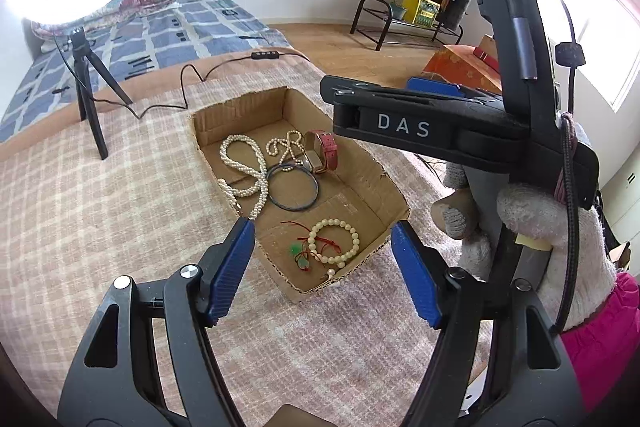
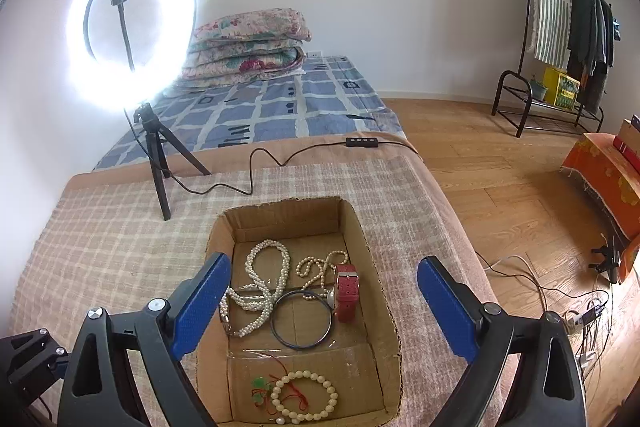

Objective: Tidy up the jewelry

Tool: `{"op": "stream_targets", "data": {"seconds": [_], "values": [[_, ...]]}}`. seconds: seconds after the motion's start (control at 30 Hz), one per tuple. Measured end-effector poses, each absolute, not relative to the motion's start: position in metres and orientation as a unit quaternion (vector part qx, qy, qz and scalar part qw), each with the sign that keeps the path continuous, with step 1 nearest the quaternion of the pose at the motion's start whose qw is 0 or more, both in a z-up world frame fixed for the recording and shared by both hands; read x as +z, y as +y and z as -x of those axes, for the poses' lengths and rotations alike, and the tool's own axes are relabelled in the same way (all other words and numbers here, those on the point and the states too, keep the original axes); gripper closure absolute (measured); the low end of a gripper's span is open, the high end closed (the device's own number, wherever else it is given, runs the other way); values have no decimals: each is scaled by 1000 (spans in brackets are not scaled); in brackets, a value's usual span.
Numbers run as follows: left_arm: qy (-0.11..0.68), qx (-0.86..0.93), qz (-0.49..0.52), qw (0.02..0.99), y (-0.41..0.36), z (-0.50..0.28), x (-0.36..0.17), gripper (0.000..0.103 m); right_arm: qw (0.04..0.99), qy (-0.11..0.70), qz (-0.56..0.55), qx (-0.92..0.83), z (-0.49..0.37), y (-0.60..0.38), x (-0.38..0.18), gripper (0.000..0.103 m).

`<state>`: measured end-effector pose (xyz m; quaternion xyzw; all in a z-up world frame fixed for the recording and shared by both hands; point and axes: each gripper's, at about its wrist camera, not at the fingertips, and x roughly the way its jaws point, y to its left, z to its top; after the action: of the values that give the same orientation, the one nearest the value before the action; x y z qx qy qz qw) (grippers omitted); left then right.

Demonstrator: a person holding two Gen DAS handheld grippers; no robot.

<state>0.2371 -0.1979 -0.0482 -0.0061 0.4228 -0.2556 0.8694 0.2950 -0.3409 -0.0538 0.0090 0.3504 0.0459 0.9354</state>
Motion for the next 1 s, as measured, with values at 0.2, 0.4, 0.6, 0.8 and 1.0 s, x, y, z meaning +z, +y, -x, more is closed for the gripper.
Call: {"op": "stream_targets", "data": {"seconds": [0.2, 0.4, 0.6, 0.8, 1.0], "values": [[401, -242, -2, 884, -178, -223, -34, 29, 942, 333, 8, 43, -275, -332, -38, 7], [370, -226, -7, 901, -155, -203, -14, 22, 948, 316, 13, 37, -252, -327, -25, 7], [338, -212, -12, 917, -136, -181, 1, 17, 957, 288, 10, 26, -226, -329, -8, 0], [308, -198, -20, 930, -124, -162, 11, 12, 962, 272, 15, 28, -202, -327, 1, 0], [264, -189, -31, 945, -119, -144, 21, 1, 964, 262, 28, 25, -176, -322, 0, 0]]}}
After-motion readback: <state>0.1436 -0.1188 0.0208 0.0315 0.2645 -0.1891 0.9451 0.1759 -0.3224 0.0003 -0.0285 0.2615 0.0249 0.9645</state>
